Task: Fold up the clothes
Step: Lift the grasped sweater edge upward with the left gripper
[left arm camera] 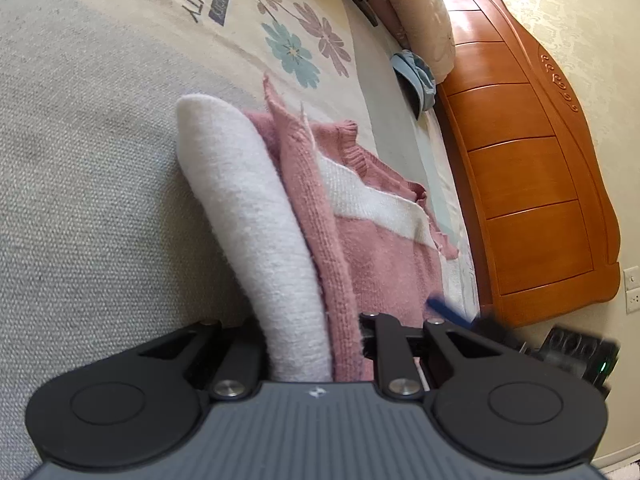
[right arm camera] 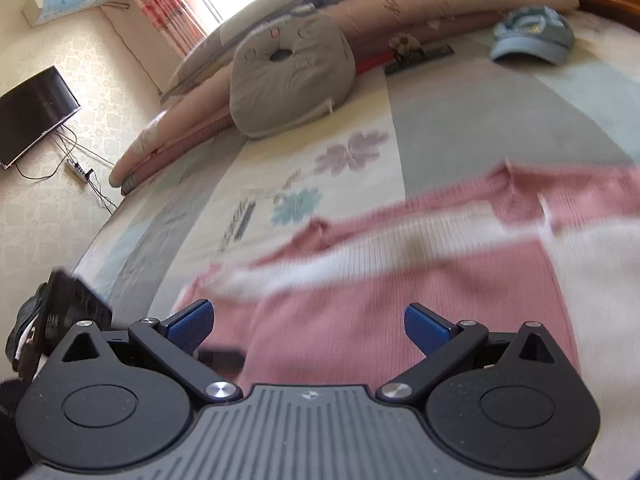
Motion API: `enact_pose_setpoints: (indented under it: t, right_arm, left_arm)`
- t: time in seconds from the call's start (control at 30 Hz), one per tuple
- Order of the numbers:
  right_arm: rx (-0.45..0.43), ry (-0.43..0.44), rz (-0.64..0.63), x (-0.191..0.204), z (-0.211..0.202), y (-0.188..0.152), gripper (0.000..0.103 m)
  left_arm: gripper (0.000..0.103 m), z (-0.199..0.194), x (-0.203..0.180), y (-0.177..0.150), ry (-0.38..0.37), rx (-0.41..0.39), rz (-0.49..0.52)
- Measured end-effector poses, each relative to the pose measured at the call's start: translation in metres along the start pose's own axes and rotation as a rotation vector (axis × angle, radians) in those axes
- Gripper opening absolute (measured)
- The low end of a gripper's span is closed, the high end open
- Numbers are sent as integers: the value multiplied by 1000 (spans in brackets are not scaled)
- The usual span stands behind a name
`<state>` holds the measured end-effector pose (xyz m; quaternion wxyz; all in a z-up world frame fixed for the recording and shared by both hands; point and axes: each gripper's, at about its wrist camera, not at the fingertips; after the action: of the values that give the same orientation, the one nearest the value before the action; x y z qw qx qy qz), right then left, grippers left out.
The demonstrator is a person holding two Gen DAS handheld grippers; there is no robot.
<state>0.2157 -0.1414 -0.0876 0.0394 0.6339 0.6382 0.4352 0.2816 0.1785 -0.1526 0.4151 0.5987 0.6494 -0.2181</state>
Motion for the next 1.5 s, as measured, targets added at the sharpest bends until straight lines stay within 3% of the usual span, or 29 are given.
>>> enact_pose_setpoints:
  t: [0.27, 0.57, 0.97, 1.5]
  right_arm:
    - [34, -11, 24, 2, -33, -38, 103]
    - [-59, -13, 46, 0, -77, -39, 103]
    - [-164, -9, 62, -13, -120, -36, 103]
    - [-215, 28, 83, -40, -149, -36, 103]
  left_arm:
    - [18, 2, -7, 1, 48, -2, -24]
    - [15, 4, -29, 3, 136, 19, 21]
    - [15, -4, -67, 1, 243, -25, 83]
    - [14, -12, -143, -1, 292, -45, 145]
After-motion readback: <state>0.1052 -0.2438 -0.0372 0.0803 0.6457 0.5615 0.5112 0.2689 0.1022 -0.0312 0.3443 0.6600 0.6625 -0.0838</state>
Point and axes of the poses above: each gripper's, at about its wrist camera, not at the fingertips, and z roughly the way its jaws point, x to its left, y to its top, and after that the axes turned 1 degree about x, right-handed
